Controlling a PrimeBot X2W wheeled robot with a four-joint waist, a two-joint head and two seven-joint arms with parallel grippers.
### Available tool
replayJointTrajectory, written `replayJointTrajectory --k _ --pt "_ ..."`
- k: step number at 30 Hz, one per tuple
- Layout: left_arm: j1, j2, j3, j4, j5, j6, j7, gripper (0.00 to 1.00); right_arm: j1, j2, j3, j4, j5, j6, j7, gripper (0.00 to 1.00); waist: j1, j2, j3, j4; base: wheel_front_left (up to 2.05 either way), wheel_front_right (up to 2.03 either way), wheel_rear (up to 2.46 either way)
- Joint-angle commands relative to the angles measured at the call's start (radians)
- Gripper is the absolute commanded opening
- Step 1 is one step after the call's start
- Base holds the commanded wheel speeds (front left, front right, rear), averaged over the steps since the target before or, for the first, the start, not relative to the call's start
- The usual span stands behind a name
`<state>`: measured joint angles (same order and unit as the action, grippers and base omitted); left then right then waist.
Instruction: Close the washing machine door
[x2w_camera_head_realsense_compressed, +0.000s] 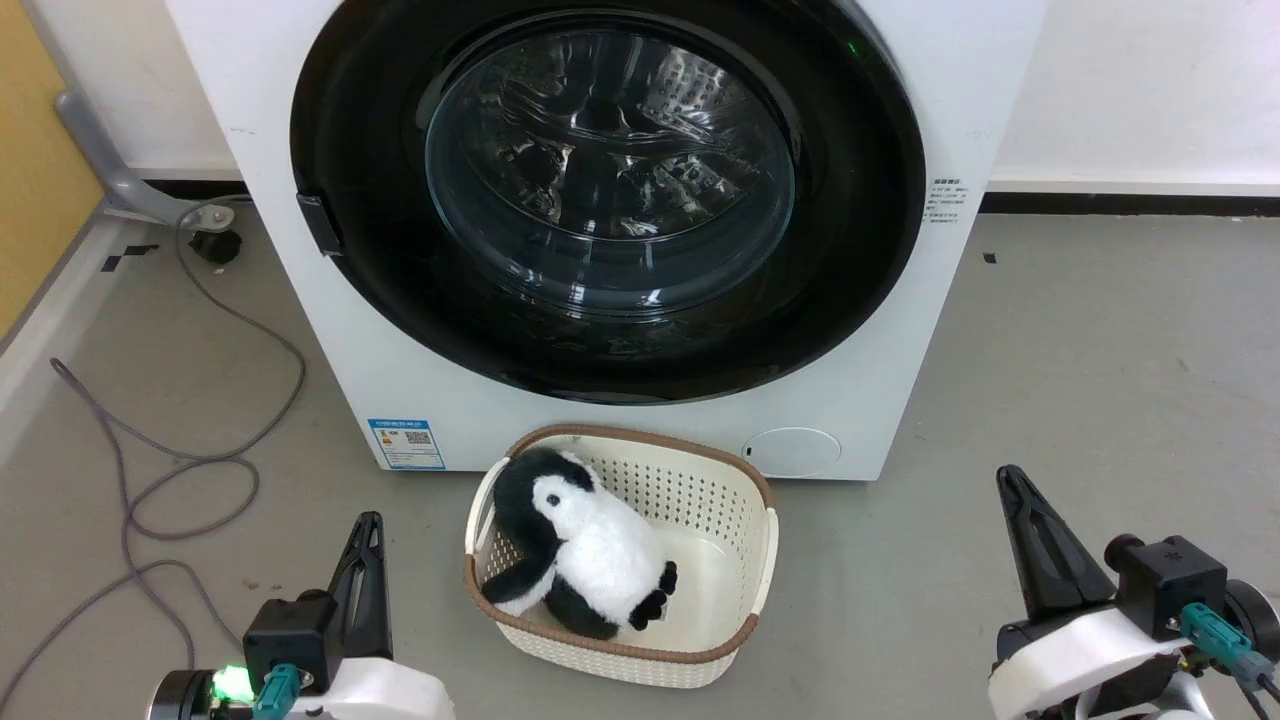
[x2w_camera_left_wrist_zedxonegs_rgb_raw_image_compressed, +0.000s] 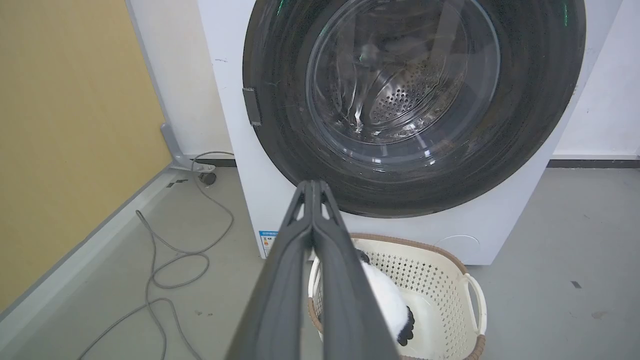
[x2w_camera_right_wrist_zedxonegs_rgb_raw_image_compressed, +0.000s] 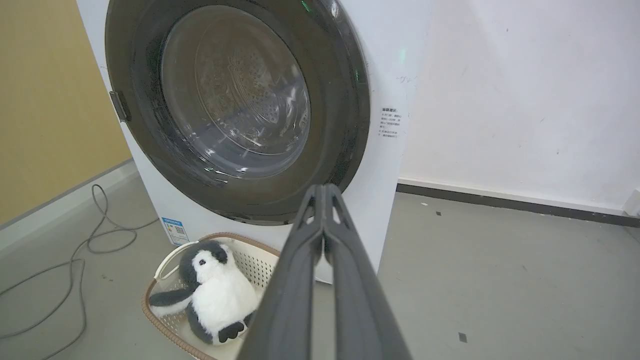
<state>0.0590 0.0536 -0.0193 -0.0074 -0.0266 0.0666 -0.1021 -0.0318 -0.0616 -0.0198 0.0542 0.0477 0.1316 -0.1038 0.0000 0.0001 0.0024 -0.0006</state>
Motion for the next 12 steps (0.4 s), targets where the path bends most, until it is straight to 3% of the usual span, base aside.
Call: replayJointTrajectory --k 1,12 --pt "-0.020 0.000 0.003 0.003 0.008 -0.008 0.006 0.00 0.014 0.007 0.003 -0.009 -0.008 -0.001 0.006 0.00 0.0000 -0.0001 0.000 0.000 0.00 0.00 0.00" --pt "-0.029 -0.001 0.007 0.004 0.013 -0.022 0.029 0.00 0.018 0.008 0.007 -0.019 -0.017 -0.001 0.029 0.00 0.0000 -0.0001 -0.001 0.000 0.00 0.00 0.00"
